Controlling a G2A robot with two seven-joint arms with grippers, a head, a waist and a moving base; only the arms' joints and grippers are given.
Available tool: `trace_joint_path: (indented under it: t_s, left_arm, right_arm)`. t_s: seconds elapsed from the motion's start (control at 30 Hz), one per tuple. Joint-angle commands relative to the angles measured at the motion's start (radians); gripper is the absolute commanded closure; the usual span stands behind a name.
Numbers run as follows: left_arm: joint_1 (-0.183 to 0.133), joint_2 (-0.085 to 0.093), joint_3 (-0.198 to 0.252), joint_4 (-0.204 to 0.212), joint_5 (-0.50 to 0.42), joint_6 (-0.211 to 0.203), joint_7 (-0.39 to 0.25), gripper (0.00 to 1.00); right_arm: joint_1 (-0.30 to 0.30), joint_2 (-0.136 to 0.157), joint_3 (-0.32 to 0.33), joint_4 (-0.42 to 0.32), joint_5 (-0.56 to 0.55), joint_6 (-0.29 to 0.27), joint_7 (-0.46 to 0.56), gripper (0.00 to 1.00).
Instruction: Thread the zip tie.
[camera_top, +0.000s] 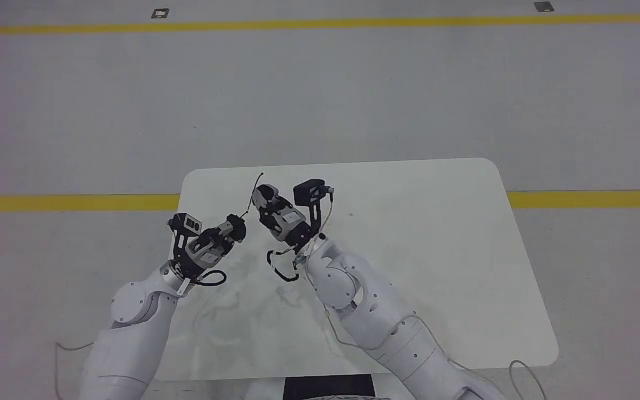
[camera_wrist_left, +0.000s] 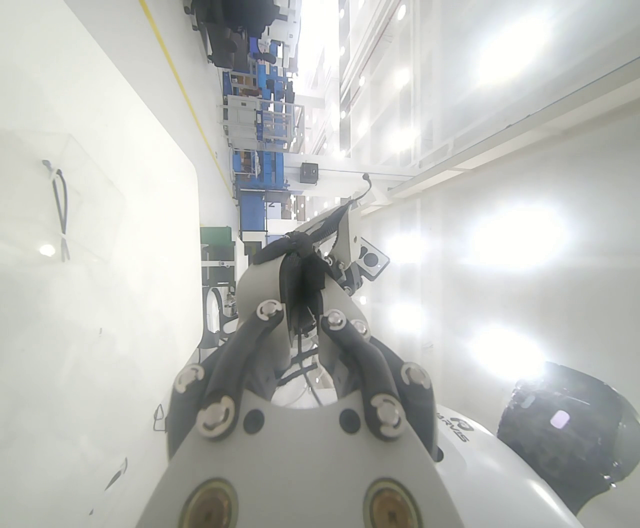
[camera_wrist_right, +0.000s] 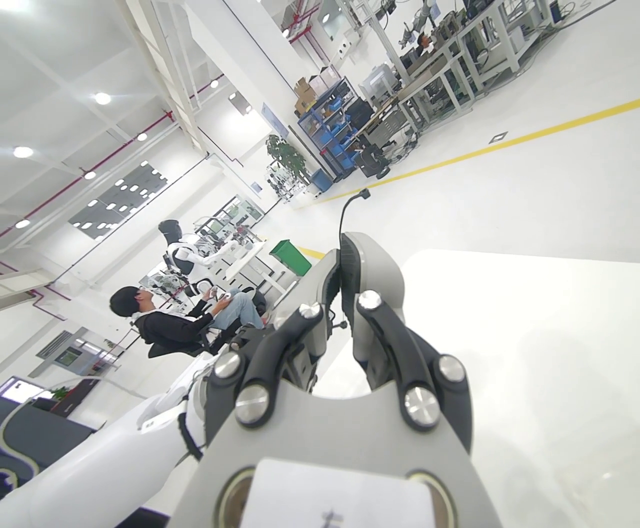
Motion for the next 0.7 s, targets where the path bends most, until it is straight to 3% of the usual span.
trace_joint_path:
  t_s: [0.0,0.67]
  left_arm:
    - [0.0,0.0,0.0,0.0,0.0,0.0,0.0,1.0]
    - [0.0,0.0,0.0,0.0,0.0,0.0,0.0,1.0]
  right_arm:
    - [0.0,0.0,0.0,0.0,0.0,-0.001,0.001,1.0]
    - [0.005,-0.001,-0.003,0.019,-0.001,0.003,0.008,1.0]
